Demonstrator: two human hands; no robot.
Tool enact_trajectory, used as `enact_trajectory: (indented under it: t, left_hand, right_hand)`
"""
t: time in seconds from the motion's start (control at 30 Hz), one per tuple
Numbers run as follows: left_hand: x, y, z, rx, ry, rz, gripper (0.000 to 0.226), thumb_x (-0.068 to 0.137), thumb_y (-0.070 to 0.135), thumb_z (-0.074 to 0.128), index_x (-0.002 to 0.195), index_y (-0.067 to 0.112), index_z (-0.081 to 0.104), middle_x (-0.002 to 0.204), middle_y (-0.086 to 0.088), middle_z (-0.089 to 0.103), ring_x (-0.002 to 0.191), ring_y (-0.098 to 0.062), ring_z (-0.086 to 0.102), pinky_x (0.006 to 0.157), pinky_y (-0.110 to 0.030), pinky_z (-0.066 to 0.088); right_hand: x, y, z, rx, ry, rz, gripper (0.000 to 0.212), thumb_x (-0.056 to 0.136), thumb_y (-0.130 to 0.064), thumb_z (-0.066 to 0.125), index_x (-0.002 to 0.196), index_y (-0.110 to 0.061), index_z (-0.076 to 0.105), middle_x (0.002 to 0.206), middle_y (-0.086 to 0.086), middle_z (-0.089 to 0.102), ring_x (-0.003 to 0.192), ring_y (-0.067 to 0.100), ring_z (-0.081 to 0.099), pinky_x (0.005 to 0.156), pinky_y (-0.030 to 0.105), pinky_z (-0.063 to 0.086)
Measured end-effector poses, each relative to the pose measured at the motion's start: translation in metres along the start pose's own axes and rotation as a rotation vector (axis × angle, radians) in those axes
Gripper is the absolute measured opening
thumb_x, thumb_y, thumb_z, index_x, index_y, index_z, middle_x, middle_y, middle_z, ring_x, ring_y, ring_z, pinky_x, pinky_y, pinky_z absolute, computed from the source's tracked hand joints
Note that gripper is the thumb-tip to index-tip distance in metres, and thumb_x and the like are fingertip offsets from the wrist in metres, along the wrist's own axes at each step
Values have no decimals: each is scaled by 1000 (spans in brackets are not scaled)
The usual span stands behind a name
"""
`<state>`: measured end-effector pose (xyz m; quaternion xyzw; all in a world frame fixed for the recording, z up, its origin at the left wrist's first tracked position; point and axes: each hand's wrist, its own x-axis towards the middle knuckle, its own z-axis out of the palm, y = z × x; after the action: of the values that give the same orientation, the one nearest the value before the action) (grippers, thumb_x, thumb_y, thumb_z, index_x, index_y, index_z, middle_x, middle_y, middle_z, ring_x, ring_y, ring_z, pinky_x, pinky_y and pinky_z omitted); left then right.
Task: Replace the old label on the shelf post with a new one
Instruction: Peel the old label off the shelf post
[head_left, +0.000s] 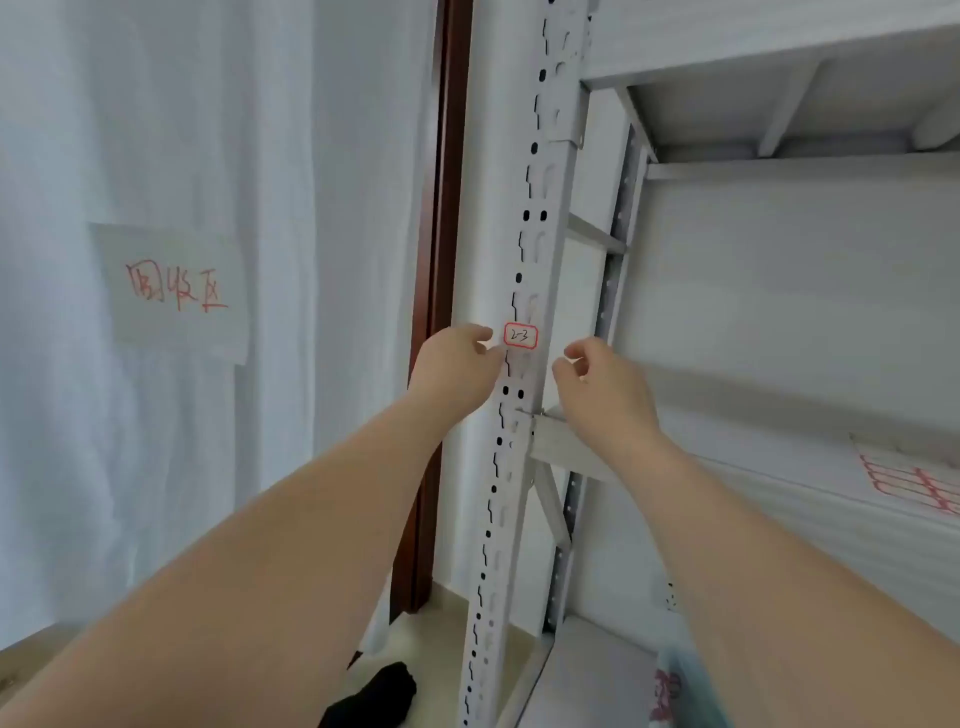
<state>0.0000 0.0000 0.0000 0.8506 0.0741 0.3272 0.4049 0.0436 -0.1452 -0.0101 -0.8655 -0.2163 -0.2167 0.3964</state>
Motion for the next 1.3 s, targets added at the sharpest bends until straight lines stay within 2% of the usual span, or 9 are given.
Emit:
enact_trajectory:
  t: [0.13,0.2,0.27,0.4,0.5,0.63,0.77,1.1,1.3]
  left_hand:
    - [16,-6,11,-162,-48,-18,51,93,32,52,141,21,41,137,-1,53,123,-18,50,89,-23,35]
    - [21,-4,17,-265,-96,4,33,93,31,51,126,28,55,114,1,62,98,-16,58,82,-28,41]
    - [26,-4,22,-357,-84,25,12,92,27,51,97,26,62,86,-1,57,69,-15,48,68,-31,40]
    - [31,-5,29,-361,-67,-12,26,91,27,51,91,2,58,74,-3,46,61,-15,37,56,-25,33]
    - [32,-5,29,-391,-90,-34,22,89,28,56,89,7,61,66,1,44,57,-13,37,52,-23,31]
    - [34,-6,33,-386,-80,-21,24,87,29,57,70,13,52,55,5,38,49,-11,33,48,-21,29]
    - [38,-8,35,-384,-57,-5,37,84,30,59,53,20,42,37,13,32,37,-5,29,37,-12,27]
    - [38,-7,39,-370,0,-5,35,80,33,61,60,15,39,38,13,31,34,-4,28,34,-12,25]
    - [39,-10,39,-398,-11,10,33,79,34,62,59,15,43,42,12,34,38,-6,30,38,-15,28]
  right_hand:
    - [16,1,14,195,-49,54,46,100,-31,39,144,-18,43,135,3,57,122,25,53,99,40,47]
    - [23,1,23,314,-98,97,38,100,-28,35,130,-18,55,109,1,61,101,23,55,86,34,46]
    - [28,0,29,436,-121,149,32,98,-28,34,106,-14,62,93,4,60,87,23,53,76,34,43]
    - [31,6,35,519,-151,232,34,95,-36,36,97,-16,63,111,17,68,94,35,63,79,39,49]
    - [34,9,34,525,-174,258,37,94,-37,36,99,-15,64,117,16,70,101,33,67,86,42,54]
    - [38,13,36,531,-194,254,34,95,-37,36,93,-16,63,116,16,69,91,28,65,84,40,53]
    - [35,10,37,486,-187,246,37,93,-42,35,96,-18,62,114,14,69,108,35,65,100,52,51]
    - [30,7,32,454,-202,226,33,95,-38,34,95,-18,60,112,12,69,108,33,65,101,53,50]
    - [28,3,29,424,-217,235,39,97,-38,32,106,-14,62,116,11,69,110,33,64,102,52,49]
